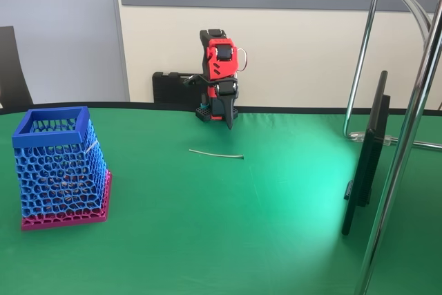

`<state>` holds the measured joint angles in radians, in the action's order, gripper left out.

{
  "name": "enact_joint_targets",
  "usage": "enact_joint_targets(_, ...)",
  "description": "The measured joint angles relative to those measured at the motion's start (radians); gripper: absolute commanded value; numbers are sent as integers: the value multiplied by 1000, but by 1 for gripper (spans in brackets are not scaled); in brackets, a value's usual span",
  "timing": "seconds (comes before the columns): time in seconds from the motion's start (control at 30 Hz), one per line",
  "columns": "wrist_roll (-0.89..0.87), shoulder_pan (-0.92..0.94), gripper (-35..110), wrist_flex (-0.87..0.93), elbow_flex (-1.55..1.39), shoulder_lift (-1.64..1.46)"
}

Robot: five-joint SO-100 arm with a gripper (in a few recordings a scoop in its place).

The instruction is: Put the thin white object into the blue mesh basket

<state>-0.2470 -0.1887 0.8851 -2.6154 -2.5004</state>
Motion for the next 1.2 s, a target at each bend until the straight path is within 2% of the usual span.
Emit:
enact_joint_targets(0.73, -81, 9, 1, 89, 400, 589)
enact_joint_targets(0.87, -89, 3, 9, 98, 462, 672)
enact_joint_targets(1.2, -101, -38, 13, 97, 502, 793)
